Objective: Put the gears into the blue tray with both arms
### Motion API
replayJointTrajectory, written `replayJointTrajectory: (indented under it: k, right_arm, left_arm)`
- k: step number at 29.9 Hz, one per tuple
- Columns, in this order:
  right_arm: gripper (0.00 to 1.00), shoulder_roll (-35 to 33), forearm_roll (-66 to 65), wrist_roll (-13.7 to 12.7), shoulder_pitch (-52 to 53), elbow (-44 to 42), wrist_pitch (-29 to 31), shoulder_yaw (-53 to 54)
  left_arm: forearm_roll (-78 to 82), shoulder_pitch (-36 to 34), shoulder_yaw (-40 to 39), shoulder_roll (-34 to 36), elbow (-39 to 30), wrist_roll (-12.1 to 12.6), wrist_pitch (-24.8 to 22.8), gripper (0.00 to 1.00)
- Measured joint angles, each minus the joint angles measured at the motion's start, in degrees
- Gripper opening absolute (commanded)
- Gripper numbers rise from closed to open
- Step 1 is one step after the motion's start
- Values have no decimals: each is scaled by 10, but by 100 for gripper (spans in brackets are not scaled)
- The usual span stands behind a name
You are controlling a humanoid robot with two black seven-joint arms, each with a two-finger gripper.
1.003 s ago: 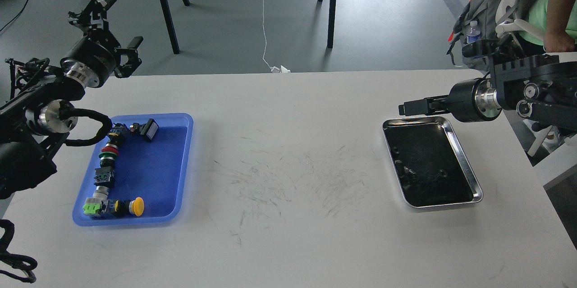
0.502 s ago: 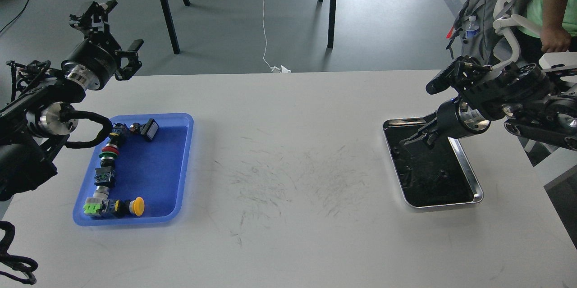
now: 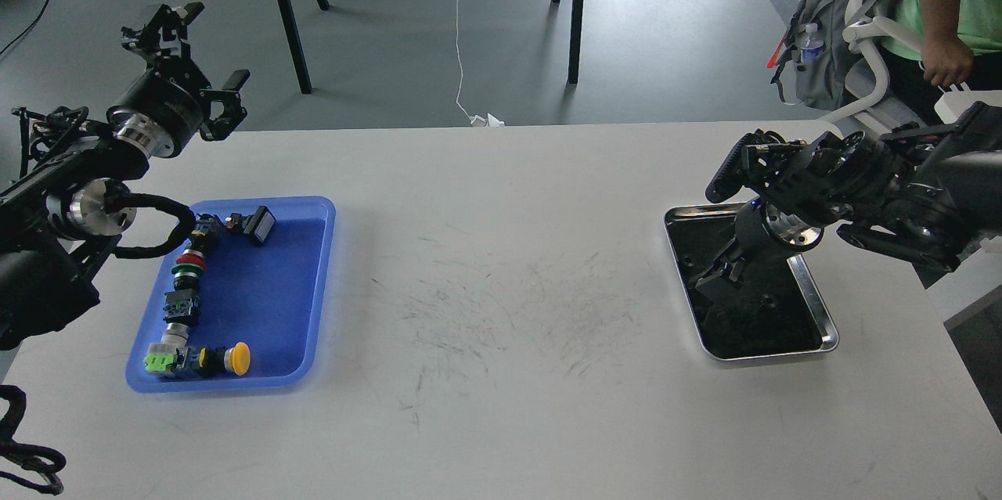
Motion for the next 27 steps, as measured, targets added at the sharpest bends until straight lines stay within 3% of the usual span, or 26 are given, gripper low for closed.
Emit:
replayJointTrajectory:
  k: [8,27]
  right_arm:
    - [83,17,-74,9,5,-17,-8,-5]
    - [80,88,-74,9,-54,-83,-41,14]
  left_arm:
    - [1,1,0,0,0,1,0,99]
    - [1,0,0,9,-1,1,-1,99]
